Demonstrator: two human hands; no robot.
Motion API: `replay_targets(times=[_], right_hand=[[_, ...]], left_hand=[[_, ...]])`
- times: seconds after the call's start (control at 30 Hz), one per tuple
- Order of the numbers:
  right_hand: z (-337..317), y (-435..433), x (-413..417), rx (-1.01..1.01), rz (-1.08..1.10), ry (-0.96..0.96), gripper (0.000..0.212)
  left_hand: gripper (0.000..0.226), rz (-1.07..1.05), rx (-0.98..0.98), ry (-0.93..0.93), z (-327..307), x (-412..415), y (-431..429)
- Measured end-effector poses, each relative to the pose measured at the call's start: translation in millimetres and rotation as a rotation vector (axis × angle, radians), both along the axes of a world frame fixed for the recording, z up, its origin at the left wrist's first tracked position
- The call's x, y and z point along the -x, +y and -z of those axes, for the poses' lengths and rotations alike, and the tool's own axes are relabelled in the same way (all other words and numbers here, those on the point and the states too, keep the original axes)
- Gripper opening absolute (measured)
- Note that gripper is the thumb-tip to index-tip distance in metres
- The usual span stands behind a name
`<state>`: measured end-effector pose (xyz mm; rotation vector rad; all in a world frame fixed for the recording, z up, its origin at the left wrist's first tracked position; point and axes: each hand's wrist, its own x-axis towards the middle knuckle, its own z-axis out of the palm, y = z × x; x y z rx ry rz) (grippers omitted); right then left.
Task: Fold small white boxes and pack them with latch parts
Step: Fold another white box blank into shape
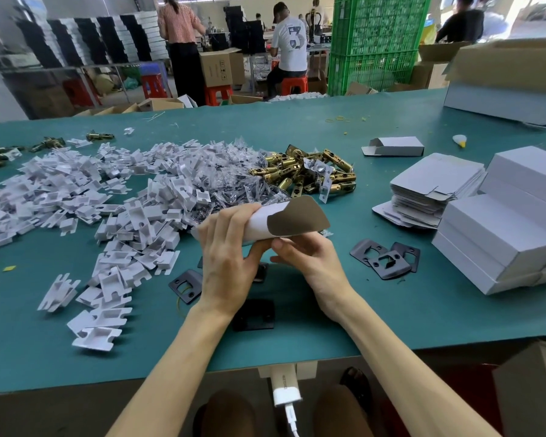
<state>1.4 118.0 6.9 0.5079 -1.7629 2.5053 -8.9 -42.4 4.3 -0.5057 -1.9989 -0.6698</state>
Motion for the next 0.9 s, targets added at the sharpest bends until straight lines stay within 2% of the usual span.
replay_targets(times=[0.23,0.43,0.53,0.67,0.73,0.9], right_hand=[[0.4,5.9,2.5,0.055,-0.004,-0.072,0.025],[-0.5,2.9,-1.5,0.03,-0.139,-0.039,0.039],[-0.1,3.8,-1.3,0.052,-0.111,-0.066,0.038],[2.5,5.3,-1.5,0.028,-0.056,-0.066,0.034],[0.6,4.8,-1.9,0.047,-0.007,-0.097,0.035],[-7.0,8.9,-0.3,0.235,0.112,-0.337,0.059]], left_hand=[[0.074,0.045,-0.082,-0.063,-3.2,-4.2,3.2],[0.063,0.028,-0.029,0.019,-3.9,-5.8,3.0],[0.068,0.057,0.043,-0.001,-1.3,-4.0,3.3],[0.076,0.078,0.02,-0.079,-1.0,-3.8,4.2],[0.071,0.077,-0.004,-0.074,-1.4,-5.4,5.0],[0.037,0.115,-0.214,-0.119,-0.4,-8.2,3.5]])
